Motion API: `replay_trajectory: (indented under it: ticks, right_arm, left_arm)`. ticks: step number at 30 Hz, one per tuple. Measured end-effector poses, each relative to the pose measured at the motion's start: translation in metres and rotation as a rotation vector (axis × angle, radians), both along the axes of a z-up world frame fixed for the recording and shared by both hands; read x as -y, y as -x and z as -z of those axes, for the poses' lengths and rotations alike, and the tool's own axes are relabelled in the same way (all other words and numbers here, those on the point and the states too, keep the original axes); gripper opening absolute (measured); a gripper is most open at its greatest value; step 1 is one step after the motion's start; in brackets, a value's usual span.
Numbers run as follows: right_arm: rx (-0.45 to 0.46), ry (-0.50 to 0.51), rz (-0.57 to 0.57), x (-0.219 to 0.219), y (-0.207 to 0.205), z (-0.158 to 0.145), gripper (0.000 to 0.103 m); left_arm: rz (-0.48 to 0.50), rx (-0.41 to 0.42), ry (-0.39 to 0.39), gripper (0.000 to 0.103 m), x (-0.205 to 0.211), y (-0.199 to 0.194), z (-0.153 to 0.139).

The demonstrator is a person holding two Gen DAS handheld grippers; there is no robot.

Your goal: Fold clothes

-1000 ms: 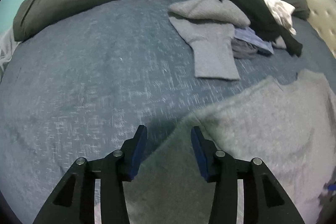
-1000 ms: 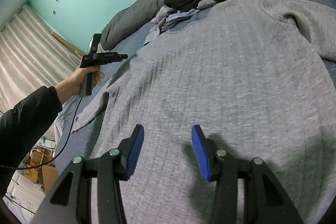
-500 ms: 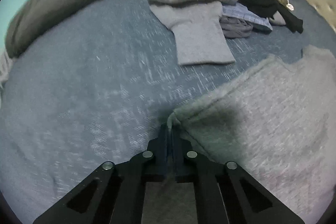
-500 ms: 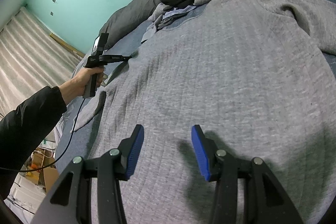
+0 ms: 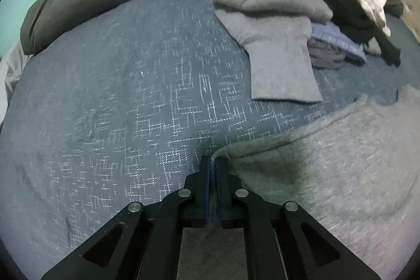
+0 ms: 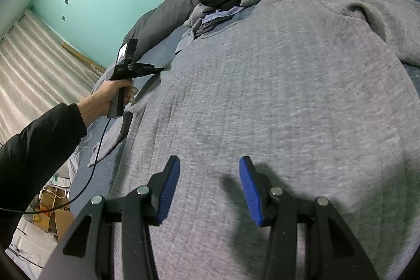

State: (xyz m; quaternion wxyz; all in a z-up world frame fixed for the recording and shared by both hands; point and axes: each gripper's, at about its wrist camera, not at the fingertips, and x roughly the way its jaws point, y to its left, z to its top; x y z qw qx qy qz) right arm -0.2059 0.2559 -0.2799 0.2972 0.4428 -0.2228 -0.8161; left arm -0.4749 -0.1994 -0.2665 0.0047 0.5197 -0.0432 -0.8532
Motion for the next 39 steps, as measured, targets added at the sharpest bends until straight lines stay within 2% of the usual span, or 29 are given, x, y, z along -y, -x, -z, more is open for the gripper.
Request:
replay_trajectory:
  ticks: [8, 13, 16, 20, 25, 29, 32, 34, 36, 39]
  right_arm:
    - [-0.003, 0.009, 0.016, -0.004, 0.0, -0.005, 0.048]
    - [0.04, 0.032, 0.062, -0.016, 0.002, 0.001, 0.048]
    - [0.043, 0.038, 0.087, -0.023, 0.002, 0.0, 0.048]
    - [0.046, 0.059, 0.111, -0.027, 0.001, -0.002, 0.048]
    - [0.052, 0.077, 0.133, -0.033, -0.001, -0.006, 0.048]
    - [0.045, 0.077, 0.162, -0.045, -0.008, -0.018, 0.048]
    - [0.043, 0.113, 0.207, -0.07, -0.016, -0.032, 0.048]
    - [0.035, 0.107, 0.26, -0.101, -0.023, -0.045, 0.048]
    - [0.017, 0.04, 0.338, -0.143, -0.031, -0.059, 0.057]
    - [-0.011, -0.061, 0.456, -0.205, -0.043, -0.08, 0.06]
  left_arm:
    - [-0.013, -0.042, -0.023, 0.013, 0.002, -0.04, -0.032]
    - [0.057, -0.064, -0.026, 0.013, -0.013, -0.096, -0.049]
    - [0.104, -0.075, -0.069, 0.013, -0.028, -0.14, -0.055]
    - [0.099, -0.066, -0.152, 0.013, -0.04, -0.19, -0.052]
    - [0.084, -0.065, -0.194, 0.014, -0.062, -0.247, -0.036]
    - [0.031, -0.061, -0.3, 0.018, -0.068, -0.284, -0.024]
    - [0.023, -0.049, -0.311, 0.03, -0.074, -0.303, -0.013]
    - [0.028, -0.044, -0.297, 0.03, -0.076, -0.313, -0.008]
    - [0.034, -0.049, -0.296, 0.03, -0.078, -0.321, -0.007]
    - [0.044, -0.053, -0.311, 0.03, -0.082, -0.33, -0.004]
